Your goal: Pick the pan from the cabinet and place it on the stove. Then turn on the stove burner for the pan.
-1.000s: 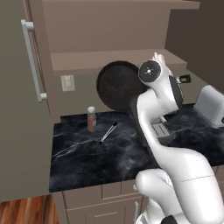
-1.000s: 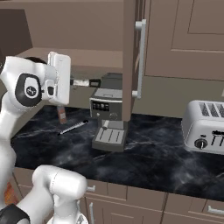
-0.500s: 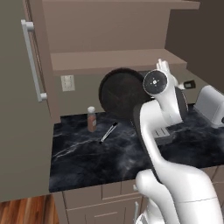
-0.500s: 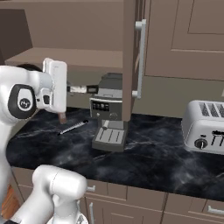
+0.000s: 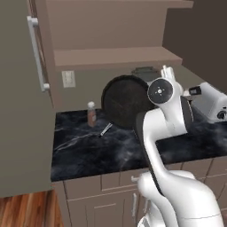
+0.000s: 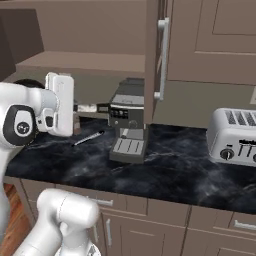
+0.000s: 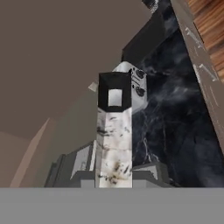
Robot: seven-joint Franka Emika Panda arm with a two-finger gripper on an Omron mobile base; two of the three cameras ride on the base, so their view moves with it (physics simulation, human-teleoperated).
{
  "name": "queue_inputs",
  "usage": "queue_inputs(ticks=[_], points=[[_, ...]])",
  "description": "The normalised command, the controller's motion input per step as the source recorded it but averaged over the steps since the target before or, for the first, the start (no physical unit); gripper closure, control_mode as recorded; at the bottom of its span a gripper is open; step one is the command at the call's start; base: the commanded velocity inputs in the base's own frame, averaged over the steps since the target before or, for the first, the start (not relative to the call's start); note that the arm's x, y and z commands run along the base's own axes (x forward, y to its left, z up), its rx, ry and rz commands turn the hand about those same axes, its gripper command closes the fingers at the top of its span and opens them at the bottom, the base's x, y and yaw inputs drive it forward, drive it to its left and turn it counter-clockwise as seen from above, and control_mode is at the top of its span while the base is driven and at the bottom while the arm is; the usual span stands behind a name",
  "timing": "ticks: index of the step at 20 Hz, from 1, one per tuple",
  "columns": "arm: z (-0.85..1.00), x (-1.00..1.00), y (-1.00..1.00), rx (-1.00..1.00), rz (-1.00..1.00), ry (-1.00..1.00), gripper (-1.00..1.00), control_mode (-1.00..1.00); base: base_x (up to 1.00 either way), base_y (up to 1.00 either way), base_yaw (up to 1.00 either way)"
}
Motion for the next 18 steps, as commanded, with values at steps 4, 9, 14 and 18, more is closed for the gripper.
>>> queue_inputs(ticks=[4,9,14,18], points=[[0.00,0.00,0.00,0.00,0.00,0.00,1.00,1.00,-0.71,0.00,-0.02],[0.00,0.00,0.00,0.00,0.00,0.00,1.00,1.00,-0.73,-0.02,-0.09],[0.00,0.00,0.00,0.00,0.00,0.00,1.00,1.00,-0.74,-0.13,-0.21],[0.00,0.00,0.00,0.00,0.00,0.00,1.00,1.00,-0.69,-0.13,-0.29]])
